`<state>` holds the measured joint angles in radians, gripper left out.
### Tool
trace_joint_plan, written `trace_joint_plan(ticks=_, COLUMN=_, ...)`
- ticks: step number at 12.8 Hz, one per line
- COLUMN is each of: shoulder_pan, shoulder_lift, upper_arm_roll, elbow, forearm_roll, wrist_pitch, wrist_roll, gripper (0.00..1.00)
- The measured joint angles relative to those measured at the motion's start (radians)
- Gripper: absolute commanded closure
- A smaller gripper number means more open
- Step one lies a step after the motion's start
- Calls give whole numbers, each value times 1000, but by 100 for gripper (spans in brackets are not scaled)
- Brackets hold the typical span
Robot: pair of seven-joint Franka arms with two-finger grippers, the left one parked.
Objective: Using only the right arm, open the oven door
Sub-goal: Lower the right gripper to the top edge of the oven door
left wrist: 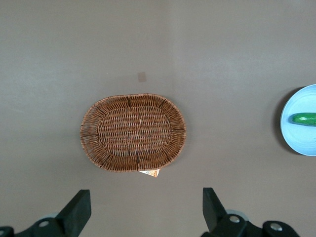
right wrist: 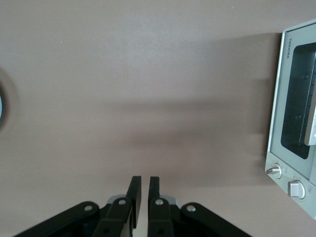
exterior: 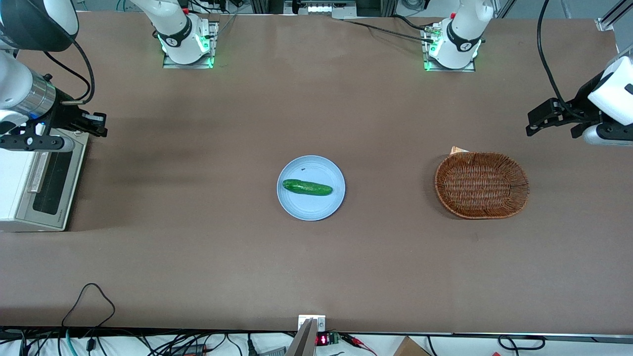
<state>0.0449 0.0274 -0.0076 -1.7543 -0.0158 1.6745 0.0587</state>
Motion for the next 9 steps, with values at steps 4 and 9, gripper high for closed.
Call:
trace_joint_plan(ticks=4, shoulder_pan=2, shoulder_lift=9, upper_arm_roll=0, elbow=18, forearm_roll=-14, wrist_pitch=-47, wrist_roll=0, gripper=98)
trace_joint_plan(ticks=9, shoulder_pan=70, shoulder_lift=70, upper_arm_roll=5, elbow=36, forearm_roll=-353, wrist_pitch=-165, wrist_roll=4, gripper=98)
